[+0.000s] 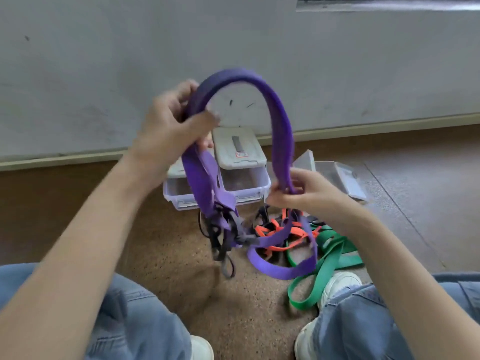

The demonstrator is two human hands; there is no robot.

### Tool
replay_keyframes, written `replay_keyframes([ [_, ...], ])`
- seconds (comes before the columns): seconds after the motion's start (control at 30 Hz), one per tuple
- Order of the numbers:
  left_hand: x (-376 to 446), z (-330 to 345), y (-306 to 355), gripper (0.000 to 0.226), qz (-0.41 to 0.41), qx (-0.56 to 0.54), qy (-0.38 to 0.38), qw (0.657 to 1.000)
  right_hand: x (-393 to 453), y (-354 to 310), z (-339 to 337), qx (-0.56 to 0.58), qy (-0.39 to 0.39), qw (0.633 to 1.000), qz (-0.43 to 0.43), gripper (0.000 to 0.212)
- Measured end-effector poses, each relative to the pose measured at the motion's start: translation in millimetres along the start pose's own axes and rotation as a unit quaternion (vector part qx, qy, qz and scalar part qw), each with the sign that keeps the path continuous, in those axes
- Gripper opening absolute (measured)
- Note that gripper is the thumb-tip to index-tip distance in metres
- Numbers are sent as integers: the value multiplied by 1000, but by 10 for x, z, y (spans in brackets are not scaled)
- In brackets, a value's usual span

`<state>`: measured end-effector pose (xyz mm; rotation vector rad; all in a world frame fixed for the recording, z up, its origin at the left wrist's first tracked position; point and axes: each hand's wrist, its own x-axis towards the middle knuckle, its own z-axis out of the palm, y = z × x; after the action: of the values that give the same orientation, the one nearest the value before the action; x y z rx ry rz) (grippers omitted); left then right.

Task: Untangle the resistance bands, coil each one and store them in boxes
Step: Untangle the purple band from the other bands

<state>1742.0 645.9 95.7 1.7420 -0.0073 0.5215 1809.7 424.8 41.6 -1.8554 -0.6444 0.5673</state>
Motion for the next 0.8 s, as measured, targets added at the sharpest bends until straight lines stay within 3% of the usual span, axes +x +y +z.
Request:
replay_keyframes([
  [0.07,-36,21,30,20,-26,196,-75,977,-25,76,7,40,-21,998,37,43],
  [0.13,-221,199,-134,22,-71,350,-187,915,-41,93,2,22,-51,998,12,65],
  [0.23,-377,494,-284,18,-55,328,-266,905,-27,107,101,-82,-118,989,-22,57],
  [0.3,-328,473,-292,16,-68,290,-252,921,-17,96,213,-115,-115,986,-23,36],
  [0.37,-328,422,-418,11,-54,284,-223,931,-11,40,244,-99,-55,992,-52,20],
  [0.47,-562,514,-798,13,-90,234,-199,948,-43,-87,204,80,-20,992,-97,7],
  [0.57,-838,577,-1170,26,-153,197,-222,943,-78,-154,182,208,-12,969,-131,23],
  [0.67,-889,430,-1364,23,-206,247,-231,918,-83,-164,101,332,13,934,-135,20],
  [0.73,-792,310,-1336,27,-214,256,-208,919,-68,-161,18,326,12,934,-144,23],
  [0.8,-605,217,-1134,32,-192,205,-157,947,-19,-92,-67,191,39,970,-143,26],
])
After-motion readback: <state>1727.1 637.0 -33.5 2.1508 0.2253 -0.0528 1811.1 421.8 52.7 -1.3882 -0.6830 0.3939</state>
